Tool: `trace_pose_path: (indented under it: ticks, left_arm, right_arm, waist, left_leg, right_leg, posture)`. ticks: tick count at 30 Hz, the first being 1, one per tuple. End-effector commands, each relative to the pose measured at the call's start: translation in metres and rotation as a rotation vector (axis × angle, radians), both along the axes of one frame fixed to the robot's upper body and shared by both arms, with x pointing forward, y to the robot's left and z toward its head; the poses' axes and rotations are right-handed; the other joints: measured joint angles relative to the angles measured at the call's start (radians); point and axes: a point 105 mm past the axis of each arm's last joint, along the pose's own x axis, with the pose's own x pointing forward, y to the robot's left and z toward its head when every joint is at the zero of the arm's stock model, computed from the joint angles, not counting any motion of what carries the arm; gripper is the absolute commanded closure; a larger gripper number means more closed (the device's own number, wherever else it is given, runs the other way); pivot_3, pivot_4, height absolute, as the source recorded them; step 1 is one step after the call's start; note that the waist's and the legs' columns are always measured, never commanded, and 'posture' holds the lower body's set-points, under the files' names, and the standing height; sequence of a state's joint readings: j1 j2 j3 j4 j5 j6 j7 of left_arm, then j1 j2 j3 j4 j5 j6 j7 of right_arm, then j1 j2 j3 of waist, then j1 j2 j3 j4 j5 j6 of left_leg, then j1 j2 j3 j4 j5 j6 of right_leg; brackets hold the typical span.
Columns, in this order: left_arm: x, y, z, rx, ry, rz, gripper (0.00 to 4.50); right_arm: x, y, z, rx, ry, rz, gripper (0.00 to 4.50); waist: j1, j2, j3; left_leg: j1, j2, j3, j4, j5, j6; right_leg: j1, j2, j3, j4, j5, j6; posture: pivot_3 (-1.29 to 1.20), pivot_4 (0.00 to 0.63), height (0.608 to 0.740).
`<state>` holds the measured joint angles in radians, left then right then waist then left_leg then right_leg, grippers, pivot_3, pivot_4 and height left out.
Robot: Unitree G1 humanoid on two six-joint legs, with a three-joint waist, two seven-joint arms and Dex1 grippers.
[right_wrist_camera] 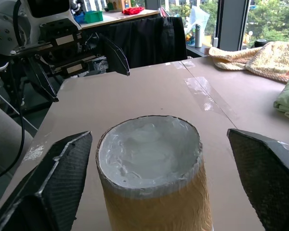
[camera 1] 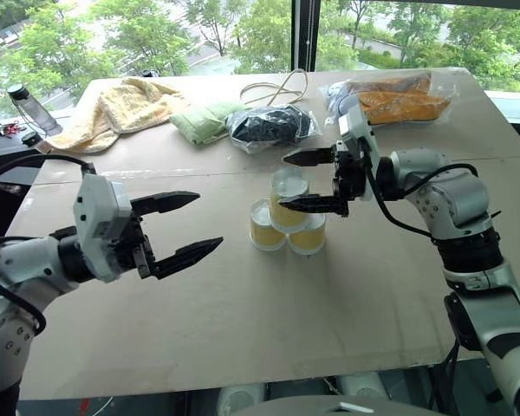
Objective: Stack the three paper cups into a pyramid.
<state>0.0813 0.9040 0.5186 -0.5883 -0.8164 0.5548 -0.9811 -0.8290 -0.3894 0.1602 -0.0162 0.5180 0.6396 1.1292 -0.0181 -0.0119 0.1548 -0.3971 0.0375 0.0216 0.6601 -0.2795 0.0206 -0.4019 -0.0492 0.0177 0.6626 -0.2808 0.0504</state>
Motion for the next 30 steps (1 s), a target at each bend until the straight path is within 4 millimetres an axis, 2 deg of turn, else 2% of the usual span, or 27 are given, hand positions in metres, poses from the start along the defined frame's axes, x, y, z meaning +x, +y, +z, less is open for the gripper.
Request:
trace_pose_path:
  ticks: [1,7,12,17,20,22,24,27,30]
  left_arm:
    - [-0.001,-0.001,0.005,0.01,-0.027,-0.012,0.0]
    - [-0.001,-0.002,0.002,0.012,-0.018,-0.022,0.0]
    - [-0.006,0.0,-0.015,-0.022,0.041,-0.002,0.0]
    - [0.004,0.003,-0.041,-0.054,0.067,0.115,0.0]
    - [0.009,0.005,-0.065,-0.041,0.106,0.188,0.0]
    - [0.013,0.004,-0.088,-0.041,0.112,0.247,0.0]
    - [0.015,0.003,-0.105,-0.042,0.121,0.287,0.0]
    - [0.018,0.003,-0.124,-0.035,0.141,0.316,0.0]
    - [0.02,0.004,-0.132,-0.023,0.138,0.32,0.0]
  right_arm:
    - [-0.003,-0.005,0.014,0.045,-0.049,0.001,0.03]
    - [-0.004,-0.017,0.019,0.062,-0.059,-0.004,0.03]
    - [-0.013,-0.052,0.019,0.05,-0.046,-0.023,0.03]
    - [-0.007,-0.097,-0.016,0.019,0.016,-0.174,0.03]
    - [-0.007,-0.123,-0.044,0.004,0.07,-0.28,0.03]
    - [-0.006,-0.149,-0.075,-0.004,0.101,-0.401,0.03]
    - [-0.006,-0.168,-0.095,-0.005,0.102,-0.497,0.03]
    - [-0.01,-0.186,-0.112,-0.003,0.079,-0.586,0.03]
    - [-0.015,-0.194,-0.122,-0.004,0.074,-0.631,0.03]
  waist:
    - [0.001,0.0,0.0]
    - [0.002,0.0,0.0]
    - [0.004,-0.001,0.0]
    - [0.008,-0.002,-0.002]
    - [0.007,-0.002,-0.002]
    - [0.007,-0.002,-0.003]
    - [0.007,-0.002,-0.003]
    - [0.005,-0.002,-0.003]
    - [0.003,-0.002,-0.003]
  left_leg:
    - [0.0,0.0,0.0,0.0,0.0,0.0]
    - [0.0,0.0,0.0,0.0,0.0,0.0]
    - [-0.001,0.0,0.0,0.0,0.0,0.0]
    - [0.001,0.0,-0.001,0.001,0.0,0.0]
    - [0.001,0.0,-0.001,0.003,0.0,0.001]
    - [0.001,0.0,0.0,0.003,0.0,0.001]
    - [0.003,0.0,-0.001,0.004,-0.001,0.001]
    - [0.002,0.0,0.0,0.005,0.0,0.001]
    - [0.005,0.0,0.0,0.006,0.0,0.001]
  right_leg:
    - [0.0,0.0,0.0,0.0,0.0,0.0]
    - [0.0,0.0,0.0,0.0,0.0,0.0]
    - [0.0,-0.001,0.0,-0.001,0.0,0.0]
    - [0.002,-0.001,0.0,-0.001,0.0,0.0]
    - [0.004,-0.001,0.0,-0.001,0.0,0.0]
    - [0.004,0.0,0.0,0.0,0.0,0.0]
    - [0.006,0.0,0.0,-0.001,0.0,0.0]
    - [0.006,0.0,0.0,-0.001,0.0,0.0]
    - [0.008,0.002,0.001,0.001,0.0,0.0]
  posture:
    - [0.0,0.15,0.74]
    - [0.0,0.15,0.74]
    - [0.0,0.15,0.74]
    - [0.0,0.15,0.74]
    - [0.0,0.15,0.74]
    - [0.0,0.15,0.74]
    - [0.0,0.15,0.74]
    - [0.0,0.15,0.74]
    - [0.0,0.15,0.74]
